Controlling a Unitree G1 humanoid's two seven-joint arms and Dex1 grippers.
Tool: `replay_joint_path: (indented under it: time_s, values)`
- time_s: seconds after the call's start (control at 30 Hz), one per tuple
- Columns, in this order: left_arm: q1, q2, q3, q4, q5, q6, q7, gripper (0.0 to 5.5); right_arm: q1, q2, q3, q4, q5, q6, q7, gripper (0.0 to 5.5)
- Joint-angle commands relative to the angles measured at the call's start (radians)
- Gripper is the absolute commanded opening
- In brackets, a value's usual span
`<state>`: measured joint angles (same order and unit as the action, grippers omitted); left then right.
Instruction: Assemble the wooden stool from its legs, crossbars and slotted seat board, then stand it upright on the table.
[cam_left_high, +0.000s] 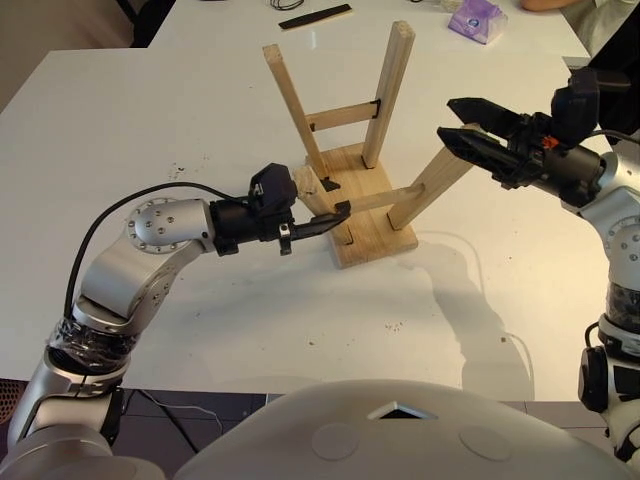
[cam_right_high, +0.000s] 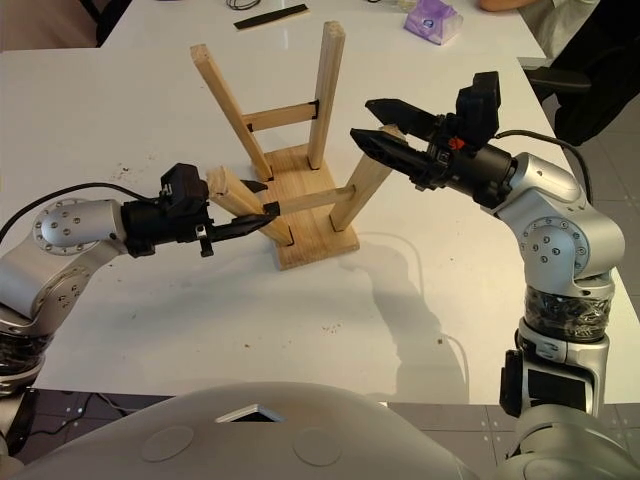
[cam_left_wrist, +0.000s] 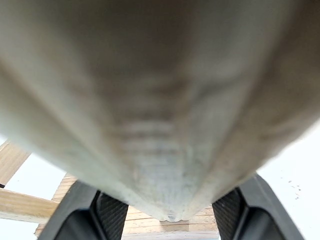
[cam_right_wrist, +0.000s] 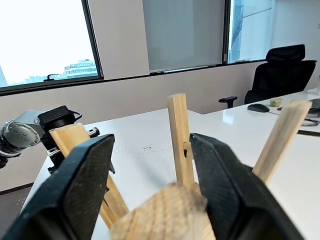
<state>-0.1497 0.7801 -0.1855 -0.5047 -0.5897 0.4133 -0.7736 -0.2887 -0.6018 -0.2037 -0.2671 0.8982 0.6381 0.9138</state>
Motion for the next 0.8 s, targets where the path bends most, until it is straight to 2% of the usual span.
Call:
replay_joint_path:
  time_s: [0.03,0.27,0.4,0.53,0.8]
  values:
    - [0.082,0.087,-0.079,0.133,0.182,0.137,0.05,2.04,-0.079,0.015,-0.078,-0.033,0.111,0.048,-0.094,2.77]
    - [0.033,0.108,-0.092,0.134,0.167,0.141,0.028,2.04,-0.115,0.064,-0.071,-0.275,0.374,0.084,-0.276,2.77]
    - [0.003,0.123,-0.098,0.154,0.17,0.145,0.018,2.04,-0.114,0.14,0.008,-0.314,0.443,0.085,-0.431,2.77]
    - [-0.025,0.121,-0.111,0.175,0.178,0.155,0.032,2.04,-0.027,0.253,0.164,-0.314,0.225,0.043,-0.598,2.77]
    - [-0.06,0.121,-0.134,0.188,0.18,0.155,0.032,2.04,0.011,0.344,0.292,-0.289,-0.07,-0.03,-0.717,2.77]
